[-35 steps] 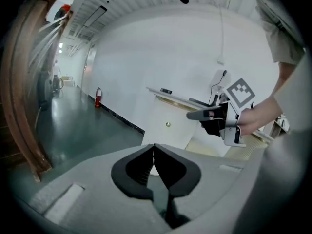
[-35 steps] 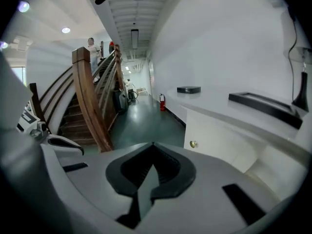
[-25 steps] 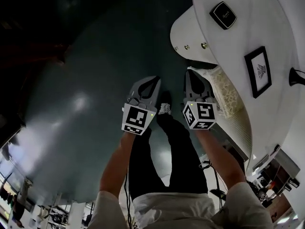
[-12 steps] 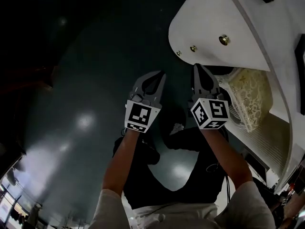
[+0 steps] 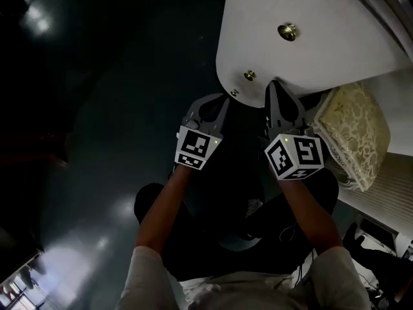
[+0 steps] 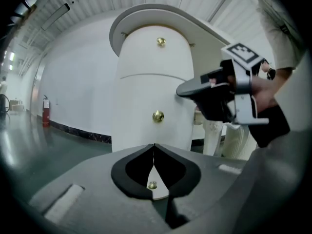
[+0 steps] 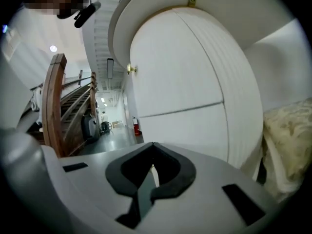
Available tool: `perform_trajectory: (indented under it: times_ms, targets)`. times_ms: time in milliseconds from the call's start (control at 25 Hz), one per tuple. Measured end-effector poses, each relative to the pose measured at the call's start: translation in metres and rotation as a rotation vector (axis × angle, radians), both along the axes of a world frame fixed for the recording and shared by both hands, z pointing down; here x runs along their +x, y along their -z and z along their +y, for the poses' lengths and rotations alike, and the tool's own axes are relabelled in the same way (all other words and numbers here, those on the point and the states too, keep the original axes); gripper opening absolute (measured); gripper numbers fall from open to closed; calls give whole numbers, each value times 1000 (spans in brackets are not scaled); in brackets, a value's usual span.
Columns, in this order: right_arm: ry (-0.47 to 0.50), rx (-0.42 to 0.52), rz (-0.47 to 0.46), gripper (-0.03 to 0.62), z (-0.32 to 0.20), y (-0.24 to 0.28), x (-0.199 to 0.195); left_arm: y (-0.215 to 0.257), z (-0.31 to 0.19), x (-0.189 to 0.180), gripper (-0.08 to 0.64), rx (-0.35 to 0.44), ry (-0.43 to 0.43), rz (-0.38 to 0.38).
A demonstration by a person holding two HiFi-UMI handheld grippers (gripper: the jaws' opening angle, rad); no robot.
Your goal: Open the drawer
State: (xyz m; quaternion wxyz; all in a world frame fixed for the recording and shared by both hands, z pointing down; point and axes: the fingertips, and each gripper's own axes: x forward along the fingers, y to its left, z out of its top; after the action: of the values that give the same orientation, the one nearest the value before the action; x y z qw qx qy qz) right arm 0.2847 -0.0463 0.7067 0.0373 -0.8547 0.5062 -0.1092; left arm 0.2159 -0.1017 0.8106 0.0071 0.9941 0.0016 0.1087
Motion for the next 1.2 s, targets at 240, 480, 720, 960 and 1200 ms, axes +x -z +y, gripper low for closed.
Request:
perform_trajectory:
  times_ms: [240,480,720,960,1200]
  targets:
    - [-36,-15,-117,15,9,-31,7,-102,3,28,11,32,-49,-114]
    - [-67,15,-248,15,34,-45,9,-150,2,25,12,-34,-48,-163]
    - [-80,-19,-240,15,30,-58,11,-162,-10,38,70,-2,0,-193]
    - [23,-42,-234,15,19,-66,-3,-178,-2,57,115,-28,29,-199]
    - [-18,-22,-338,15,15,-80,13,-172,2,65,115,-191,7,-116]
